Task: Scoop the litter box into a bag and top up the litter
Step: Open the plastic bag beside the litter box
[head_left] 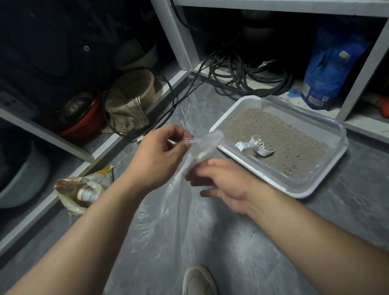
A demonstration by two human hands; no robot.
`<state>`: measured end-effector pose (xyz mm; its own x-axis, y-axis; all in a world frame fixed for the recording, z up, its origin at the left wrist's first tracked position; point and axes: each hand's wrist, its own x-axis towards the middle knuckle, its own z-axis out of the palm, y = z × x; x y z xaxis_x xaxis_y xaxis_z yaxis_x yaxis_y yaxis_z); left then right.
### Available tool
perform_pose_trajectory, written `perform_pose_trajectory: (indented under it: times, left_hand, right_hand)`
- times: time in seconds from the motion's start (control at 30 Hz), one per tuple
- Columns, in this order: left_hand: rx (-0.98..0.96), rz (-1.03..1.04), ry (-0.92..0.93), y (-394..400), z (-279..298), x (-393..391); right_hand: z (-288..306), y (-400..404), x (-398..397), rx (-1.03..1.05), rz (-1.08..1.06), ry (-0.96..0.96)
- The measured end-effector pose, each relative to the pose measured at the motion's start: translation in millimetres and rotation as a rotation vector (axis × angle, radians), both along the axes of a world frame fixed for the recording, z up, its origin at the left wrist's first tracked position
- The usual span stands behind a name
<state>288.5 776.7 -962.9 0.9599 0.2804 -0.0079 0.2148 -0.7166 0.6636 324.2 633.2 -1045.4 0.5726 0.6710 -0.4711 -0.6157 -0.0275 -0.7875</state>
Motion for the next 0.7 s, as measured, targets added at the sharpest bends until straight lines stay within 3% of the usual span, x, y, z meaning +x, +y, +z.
perform_pose_trajectory:
  times: [0.07,0.13,0.3,0.4,0.47,0.57,0.7]
  left_hand:
    - [0.028,0.051,0.001,5.4,-0.5,0.0]
    - [-0.031,0.134,-0.016,10.4,0.0,0.4]
    - [-0.304,0.127,-0.017,-4.8,4.7,2.8]
    - [-0.274,0.111,-0.010,-8.8,4.1,3.6]
    - [-0.172,0.144,-0.004,-1.8,2.9,3.0]
    - [0.134,0.238,-0.013,15.8,2.4,0.1]
    - [0.194,0.445,-0.027,36.7,4.4,-3.9]
  right_hand:
    - [-3.6,-2.8,5.7,0.139,-0.049,0.220]
    - [-5.1,-6.3,9.2,0.177,-0.107,0.287]
    - [-2.3,4.2,-7.6,-0.098,-0.065,-0.132]
    - [-4.7,10.6,-17.4,-0.101,-0.113,-0.184]
    - [-6.7,8.3,-13.3,-0.046,-0.158,-0.064]
    - [-10.4,-2.2,2.9,0.076,-0.172,0.178]
    - [-10.8,-19.0,22.2,0.267,-0.190,0.468]
